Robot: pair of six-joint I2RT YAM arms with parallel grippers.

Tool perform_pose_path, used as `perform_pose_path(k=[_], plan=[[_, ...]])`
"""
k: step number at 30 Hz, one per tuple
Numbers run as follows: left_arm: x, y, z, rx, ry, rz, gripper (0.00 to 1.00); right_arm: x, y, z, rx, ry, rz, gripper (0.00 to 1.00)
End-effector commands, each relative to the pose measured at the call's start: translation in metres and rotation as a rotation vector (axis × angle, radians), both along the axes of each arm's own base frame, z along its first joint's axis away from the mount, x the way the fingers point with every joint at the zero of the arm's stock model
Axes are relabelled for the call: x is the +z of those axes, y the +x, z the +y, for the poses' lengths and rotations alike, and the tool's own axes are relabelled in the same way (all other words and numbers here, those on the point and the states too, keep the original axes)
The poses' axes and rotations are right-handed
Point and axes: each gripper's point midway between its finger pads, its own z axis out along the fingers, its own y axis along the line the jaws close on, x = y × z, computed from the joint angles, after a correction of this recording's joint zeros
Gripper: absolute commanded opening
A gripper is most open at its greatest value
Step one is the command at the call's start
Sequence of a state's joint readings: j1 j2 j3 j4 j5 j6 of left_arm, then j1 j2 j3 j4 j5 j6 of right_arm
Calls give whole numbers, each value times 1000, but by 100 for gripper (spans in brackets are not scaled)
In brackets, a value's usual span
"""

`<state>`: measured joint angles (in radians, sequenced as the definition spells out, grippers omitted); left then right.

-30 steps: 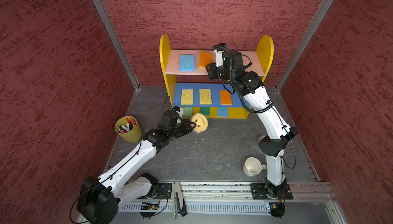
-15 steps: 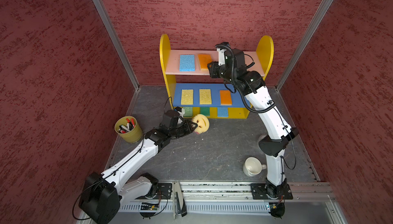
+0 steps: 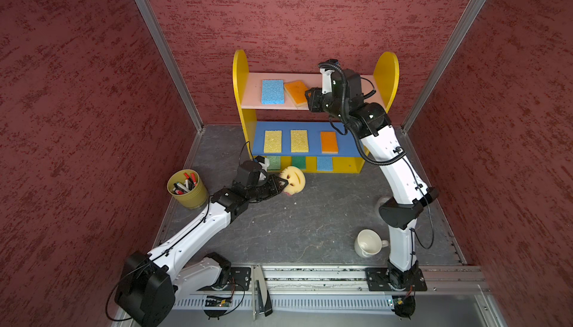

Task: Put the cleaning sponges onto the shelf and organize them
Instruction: 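Hold the smiley sponge with the left gripper while the right reaches the pink shelf, then push the orange sponge on the pink shelf toward the blue sponge with the right gripper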

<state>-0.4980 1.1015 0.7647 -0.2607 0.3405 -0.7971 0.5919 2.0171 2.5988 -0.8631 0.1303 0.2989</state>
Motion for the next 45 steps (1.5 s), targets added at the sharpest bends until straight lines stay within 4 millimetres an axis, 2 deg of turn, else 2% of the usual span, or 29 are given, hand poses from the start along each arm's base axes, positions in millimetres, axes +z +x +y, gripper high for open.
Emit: perform_pose_path(k=[1, 8, 17, 26, 32, 36, 45], plan=[[1, 2, -1, -7, -18, -15, 23, 27, -8, -17, -38, 29, -56, 41], [0, 1, -1, -7, -17, -10, 23, 10, 1, -17, -50, 9, -25, 43], [2, 3, -2, -9, -11, -14, 23, 3, 12, -23, -49, 29, -1, 43], [2, 6, -3, -10, -10, -11, 23, -11, 14, -3, 39, 70, 48, 43], [1, 6, -4, -10, -8, -7, 23, -22, 18, 3, 54, 68, 75, 43], [-1, 6, -4, -10, -7, -3, 23, -27, 19, 3, 49, 66, 89, 34], [-2, 5, -4, -11, -6, 0, 23, -20, 15, 3, 54, 94, 86, 14]])
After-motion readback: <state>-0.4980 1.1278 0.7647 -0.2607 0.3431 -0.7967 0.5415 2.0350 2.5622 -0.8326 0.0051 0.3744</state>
